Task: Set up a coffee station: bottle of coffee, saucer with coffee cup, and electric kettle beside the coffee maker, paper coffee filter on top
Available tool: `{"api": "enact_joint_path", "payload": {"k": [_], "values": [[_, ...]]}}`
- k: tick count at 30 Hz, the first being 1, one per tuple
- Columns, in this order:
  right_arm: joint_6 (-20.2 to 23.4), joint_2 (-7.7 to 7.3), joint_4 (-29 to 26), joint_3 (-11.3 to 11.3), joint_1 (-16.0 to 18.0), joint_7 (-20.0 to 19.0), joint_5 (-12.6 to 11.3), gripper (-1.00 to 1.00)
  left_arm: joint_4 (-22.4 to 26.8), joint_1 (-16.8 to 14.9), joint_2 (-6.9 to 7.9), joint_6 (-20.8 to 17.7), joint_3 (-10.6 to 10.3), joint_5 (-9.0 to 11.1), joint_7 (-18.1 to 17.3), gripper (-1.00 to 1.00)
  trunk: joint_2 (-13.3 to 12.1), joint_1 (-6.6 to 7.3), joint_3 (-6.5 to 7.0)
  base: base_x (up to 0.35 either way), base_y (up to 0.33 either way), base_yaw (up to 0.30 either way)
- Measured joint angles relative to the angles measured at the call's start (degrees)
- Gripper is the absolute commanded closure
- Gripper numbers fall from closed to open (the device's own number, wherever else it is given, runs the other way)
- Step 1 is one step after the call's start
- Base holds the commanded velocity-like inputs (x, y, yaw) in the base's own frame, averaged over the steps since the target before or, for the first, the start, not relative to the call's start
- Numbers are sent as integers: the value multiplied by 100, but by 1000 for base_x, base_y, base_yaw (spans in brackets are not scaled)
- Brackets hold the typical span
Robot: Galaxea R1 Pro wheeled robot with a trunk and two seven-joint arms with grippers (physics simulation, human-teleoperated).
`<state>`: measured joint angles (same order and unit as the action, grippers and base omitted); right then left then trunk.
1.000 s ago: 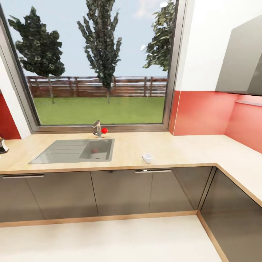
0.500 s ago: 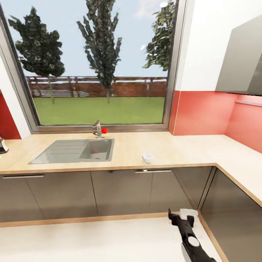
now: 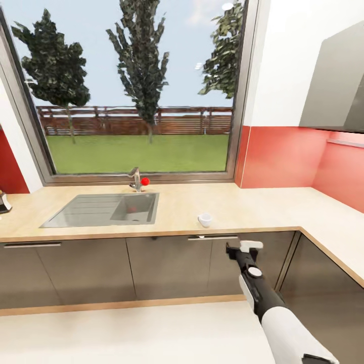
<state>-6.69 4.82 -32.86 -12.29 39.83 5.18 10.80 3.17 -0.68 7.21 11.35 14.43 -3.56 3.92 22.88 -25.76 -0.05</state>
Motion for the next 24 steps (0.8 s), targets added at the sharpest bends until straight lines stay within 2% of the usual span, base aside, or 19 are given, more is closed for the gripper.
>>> {"api": "enact_joint_path", "payload": {"k": [1, 4, 5, 8, 11, 13, 15, 18, 24], "values": [[100, 22, -1, -1, 54, 1, 0, -100, 0, 0, 0, -1, 0, 0, -1, -100, 0, 0, -1, 0, 0, 0], [761, 94, 4, -5, 337, 2, 3, -100, -1, 0, 0, -11, 0, -1, -2, -100, 0, 0, 0, 0, 0, 0], [1146, 110, 9, -8, 487, 3, 3, -100, -6, 0, 0, -22, 0, -1, -3, -100, 0, 0, 0, 9, 0, 0], [1854, 145, 13, -6, 734, 9, 2, -100, -10, 1, -3, -35, -3, -1, -3, -100, 0, 1, 0, 80, 0, 0], [2964, 306, 3, -3, 1062, 21, 4, -100, -19, 0, -11, -40, -10, -1, 0, -100, 1, 2, 0, 185, 0, 0], [3342, 334, -1, -3, 1223, 25, 10, -100, -23, 1, -16, -44, -10, -1, -1, -100, 1, 3, 0, 283, 0, 0], [3642, 345, -47, 0, 1379, 25, 13, -100, -26, 1, -22, -47, -12, -20, 1, -100, 1, 4, -1, 316, 0, 0], [3911, 352, -291, -5, 1486, 23, 20, -100, -27, 1, -31, -63, -21, -178, 2, -100, 1, 4, -1, 332, 0, 0], [3971, 353, -337, 6, 1508, 20, 22, -100, -41, 1, -10, -84, -6, -242, 11, -100, 1, 4, -1, 338, 0, 0]]}}
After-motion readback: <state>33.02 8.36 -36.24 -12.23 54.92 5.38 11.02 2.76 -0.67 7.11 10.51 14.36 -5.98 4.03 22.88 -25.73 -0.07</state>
